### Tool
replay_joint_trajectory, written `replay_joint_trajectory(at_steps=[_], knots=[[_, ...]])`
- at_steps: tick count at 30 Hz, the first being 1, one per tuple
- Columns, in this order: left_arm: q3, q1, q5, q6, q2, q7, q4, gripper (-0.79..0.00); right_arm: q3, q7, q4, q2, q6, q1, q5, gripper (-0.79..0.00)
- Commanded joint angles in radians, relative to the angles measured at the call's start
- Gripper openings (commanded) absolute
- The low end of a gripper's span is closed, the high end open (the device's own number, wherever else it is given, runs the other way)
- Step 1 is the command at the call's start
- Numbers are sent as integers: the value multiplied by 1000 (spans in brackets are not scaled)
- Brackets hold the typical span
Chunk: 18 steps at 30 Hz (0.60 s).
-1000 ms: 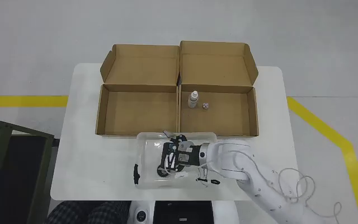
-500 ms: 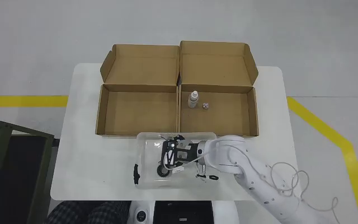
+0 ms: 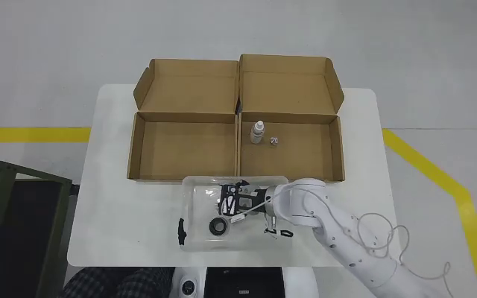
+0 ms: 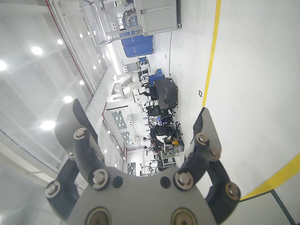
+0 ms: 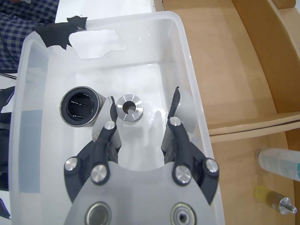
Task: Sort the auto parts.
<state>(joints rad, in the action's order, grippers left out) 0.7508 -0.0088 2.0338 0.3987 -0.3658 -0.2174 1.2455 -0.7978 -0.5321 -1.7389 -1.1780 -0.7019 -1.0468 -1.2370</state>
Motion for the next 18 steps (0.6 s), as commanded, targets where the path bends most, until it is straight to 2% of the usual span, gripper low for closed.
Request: replay_joint_trajectory(at_steps=[1,10,18], knots=[[0,0,0,0,0,0,0,0,4,-2,8,-1,-2,3,0,-363],[0,0,0,0,0,0,0,0,25,-16,52,-9,-7,21,12,-385],[0,0,0,0,0,0,0,0,44,-15,84,-18,-10,38,26,-369]])
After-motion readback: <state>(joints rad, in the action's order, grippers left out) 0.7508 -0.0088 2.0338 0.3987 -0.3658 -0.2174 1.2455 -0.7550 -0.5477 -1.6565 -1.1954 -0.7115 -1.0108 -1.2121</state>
